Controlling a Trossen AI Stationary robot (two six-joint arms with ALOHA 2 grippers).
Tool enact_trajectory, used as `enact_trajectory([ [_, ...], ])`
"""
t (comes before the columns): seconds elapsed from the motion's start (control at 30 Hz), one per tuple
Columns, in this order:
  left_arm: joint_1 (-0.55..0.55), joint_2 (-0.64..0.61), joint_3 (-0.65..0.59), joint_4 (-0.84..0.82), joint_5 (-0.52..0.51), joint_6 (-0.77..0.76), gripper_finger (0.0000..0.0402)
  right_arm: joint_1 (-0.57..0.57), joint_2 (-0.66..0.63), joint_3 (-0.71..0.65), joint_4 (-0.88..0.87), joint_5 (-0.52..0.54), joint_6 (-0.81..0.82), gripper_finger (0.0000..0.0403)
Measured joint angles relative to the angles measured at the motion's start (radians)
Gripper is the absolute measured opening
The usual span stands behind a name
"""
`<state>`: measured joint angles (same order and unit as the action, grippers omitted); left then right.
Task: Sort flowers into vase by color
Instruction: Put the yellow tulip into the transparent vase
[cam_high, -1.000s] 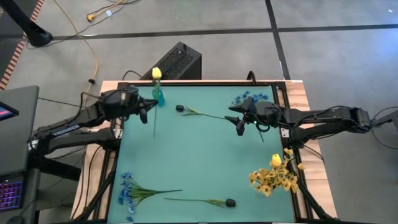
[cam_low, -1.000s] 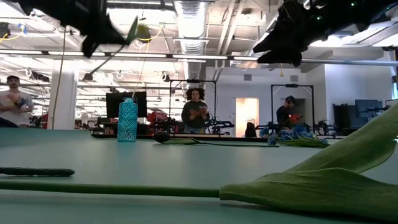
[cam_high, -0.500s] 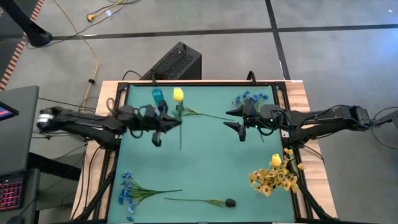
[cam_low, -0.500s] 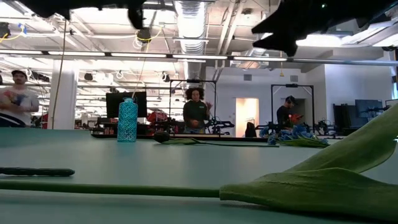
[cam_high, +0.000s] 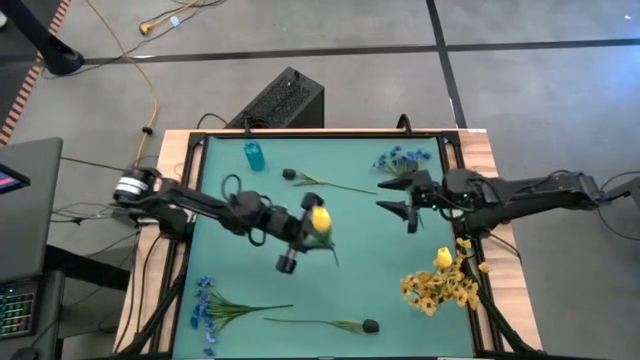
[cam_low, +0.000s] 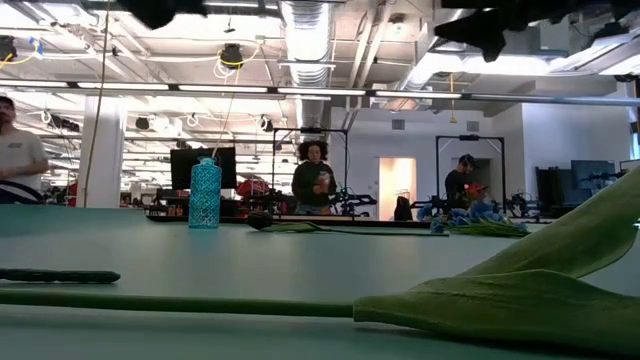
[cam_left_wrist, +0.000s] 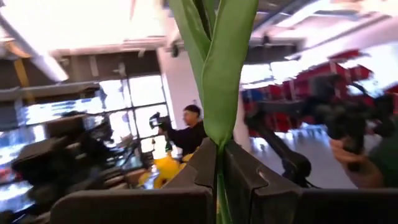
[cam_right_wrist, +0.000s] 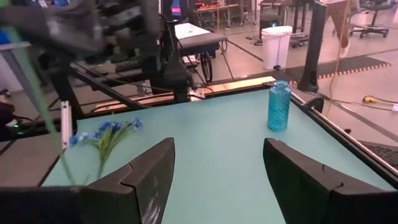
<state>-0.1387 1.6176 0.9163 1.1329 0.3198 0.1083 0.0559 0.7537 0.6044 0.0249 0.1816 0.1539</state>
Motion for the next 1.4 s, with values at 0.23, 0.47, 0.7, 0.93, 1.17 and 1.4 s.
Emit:
enact_trajectory([
  [0.23,-0.051,0.160,0.205,-0.022,0.066,0.075,0.0000,0.052,-0.092,0.000,-0.120,0.004,0.055,0.0272],
  [0.47,-0.114,0.306,0.372,-0.020,0.064,0.166,0.0000,0.098,-0.149,0.000,-0.165,0.004,0.057,0.0272],
  [0.7,-0.152,0.473,0.589,-0.027,0.051,0.160,0.0000,0.130,-0.187,0.000,-0.248,0.004,0.058,0.0272],
  [0.93,-0.184,0.668,0.869,-0.080,0.021,0.171,0.0000,0.148,-0.231,0.000,-0.369,0.003,0.075,0.0272],
  [1.17,-0.199,0.820,1.120,-0.214,-0.019,0.247,0.0000,0.148,-0.302,0.000,-0.431,-0.001,0.104,0.0272],
  [1.4,-0.198,0.913,1.264,-0.318,-0.055,0.302,0.0000,0.148,-0.377,0.000,-0.469,-0.001,0.120,0.0272],
])
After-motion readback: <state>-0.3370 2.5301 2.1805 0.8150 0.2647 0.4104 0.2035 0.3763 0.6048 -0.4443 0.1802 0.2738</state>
